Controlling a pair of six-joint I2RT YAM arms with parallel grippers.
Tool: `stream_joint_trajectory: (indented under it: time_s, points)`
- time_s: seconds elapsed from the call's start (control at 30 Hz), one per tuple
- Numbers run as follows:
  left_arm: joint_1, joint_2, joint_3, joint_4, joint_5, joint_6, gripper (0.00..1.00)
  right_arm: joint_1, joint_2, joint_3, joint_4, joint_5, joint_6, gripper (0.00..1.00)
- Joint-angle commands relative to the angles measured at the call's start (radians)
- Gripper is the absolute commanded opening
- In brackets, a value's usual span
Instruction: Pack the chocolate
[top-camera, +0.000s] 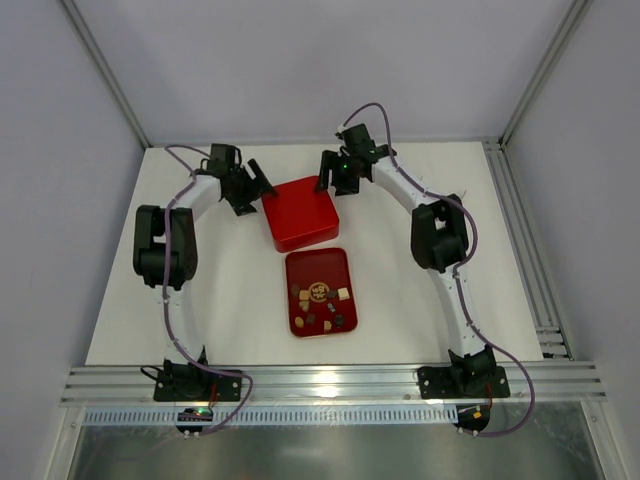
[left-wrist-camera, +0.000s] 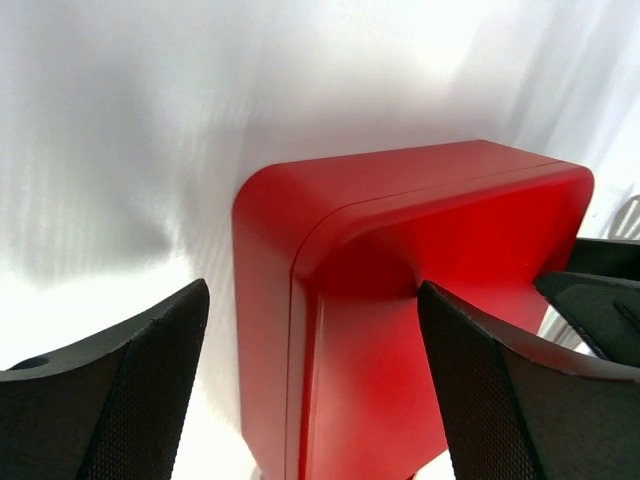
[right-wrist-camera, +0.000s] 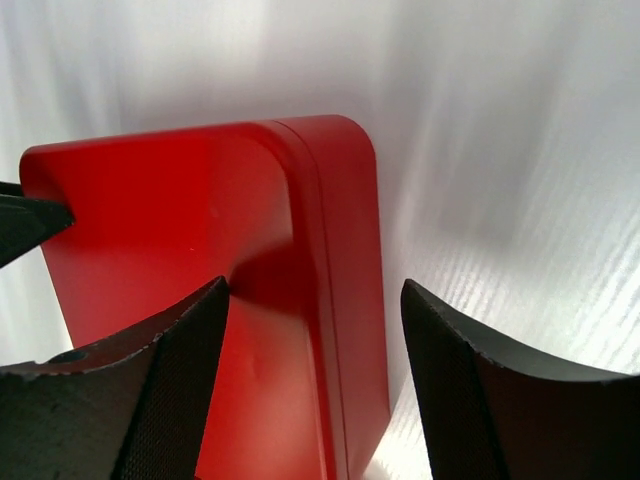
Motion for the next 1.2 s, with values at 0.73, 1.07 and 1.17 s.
stream_joint_trajectory:
  time_s: [0.73, 1.07, 1.17]
  points:
    - [-0.012, -0.566, -0.151, -0.190, -0.048, 0.211, 0.87, -0.074, -0.870, -0.844, 0.463, 0.011, 0.069, 0.87]
    - [-0.069, -0.930, -0.389, -0.192, -0.045, 0.227, 0.88, -0.074, -1.292, -1.216, 0.460, 0.126, 0.035, 0.90]
    - [-0.070, -0.987, -0.415, -0.207, -0.052, 0.230, 0.88, -0.074, -1.394, -1.277, 0.441, 0.175, 0.029, 0.93]
